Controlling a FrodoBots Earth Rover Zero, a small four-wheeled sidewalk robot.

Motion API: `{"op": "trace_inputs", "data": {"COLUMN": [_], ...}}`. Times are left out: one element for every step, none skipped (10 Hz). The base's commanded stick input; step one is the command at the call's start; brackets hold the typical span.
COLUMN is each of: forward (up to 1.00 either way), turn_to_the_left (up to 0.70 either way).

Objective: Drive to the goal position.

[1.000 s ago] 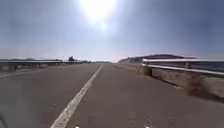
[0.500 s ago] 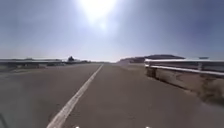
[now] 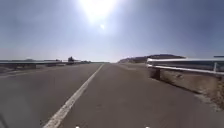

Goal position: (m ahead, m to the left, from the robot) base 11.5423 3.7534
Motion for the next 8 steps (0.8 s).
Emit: {"op": "trace_inputs", "data": {"forward": [0.7, 0.7, 0.7, 0.7, 0.7, 0.7, 0.7, 0.7], "turn_to_the_left": [0.0, 0.0, 0.0, 0.0, 0.0, 0.0, 0.0, 0.0]}}
